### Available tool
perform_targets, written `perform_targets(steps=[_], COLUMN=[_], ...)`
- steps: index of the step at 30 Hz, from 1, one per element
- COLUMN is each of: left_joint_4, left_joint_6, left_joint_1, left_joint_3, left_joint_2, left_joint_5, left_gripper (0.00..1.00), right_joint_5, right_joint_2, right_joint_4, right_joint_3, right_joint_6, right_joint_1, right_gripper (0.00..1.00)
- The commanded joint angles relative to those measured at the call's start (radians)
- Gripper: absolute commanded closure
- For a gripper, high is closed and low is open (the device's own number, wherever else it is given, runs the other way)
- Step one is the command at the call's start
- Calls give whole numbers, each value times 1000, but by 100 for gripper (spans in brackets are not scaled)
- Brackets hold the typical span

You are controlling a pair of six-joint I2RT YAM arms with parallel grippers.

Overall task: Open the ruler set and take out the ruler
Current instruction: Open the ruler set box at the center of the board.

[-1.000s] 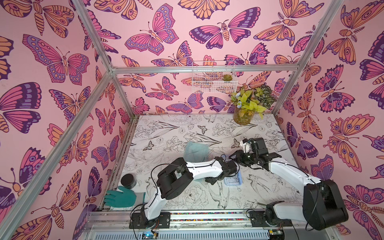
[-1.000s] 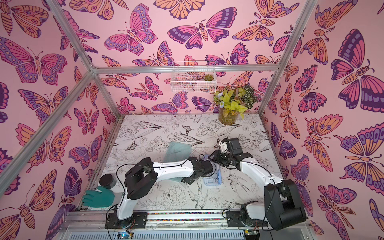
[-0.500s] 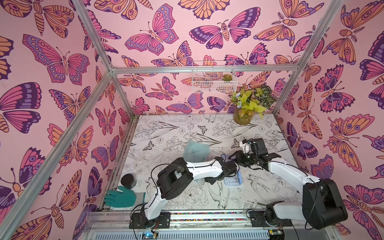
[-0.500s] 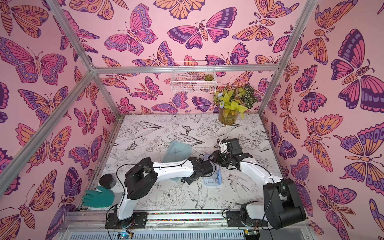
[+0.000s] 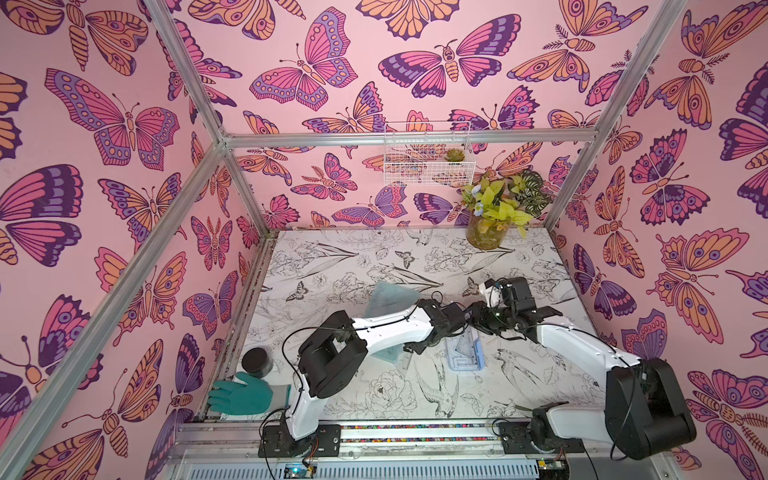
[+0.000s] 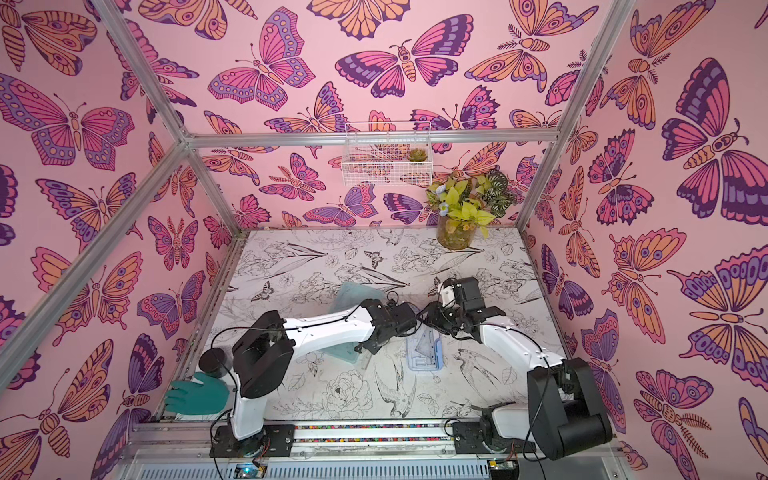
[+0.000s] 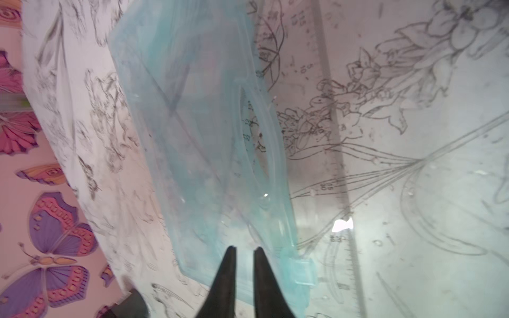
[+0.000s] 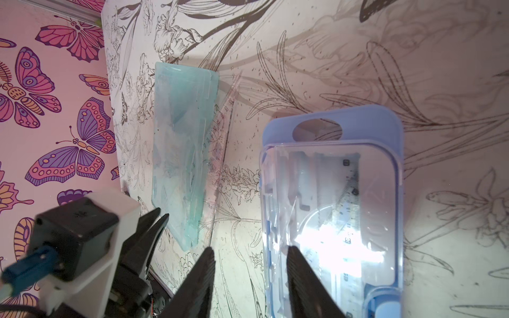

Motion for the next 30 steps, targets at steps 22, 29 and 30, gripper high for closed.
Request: perform_targets(steps=[22,29,30], left_joint_4=[75,75,75], left_joint_6=[27,31,33], left_joint_1=[12,15,17], left_joint_3=[42,42,42], left_joint_2=[136,126,125], left_joint_5=[-59,-77,-80], left_gripper=[46,46,46], right_joint_5=[-3,-8,-10], right_joint_2=[-37,-26,-25], right_joint_4=[-6,1,3], right_joint_3=[-21,-20,-21], right_joint_6=[-23,-22,-22], right_joint_1=[-8,-8,-8], right_gripper=[55,55,55])
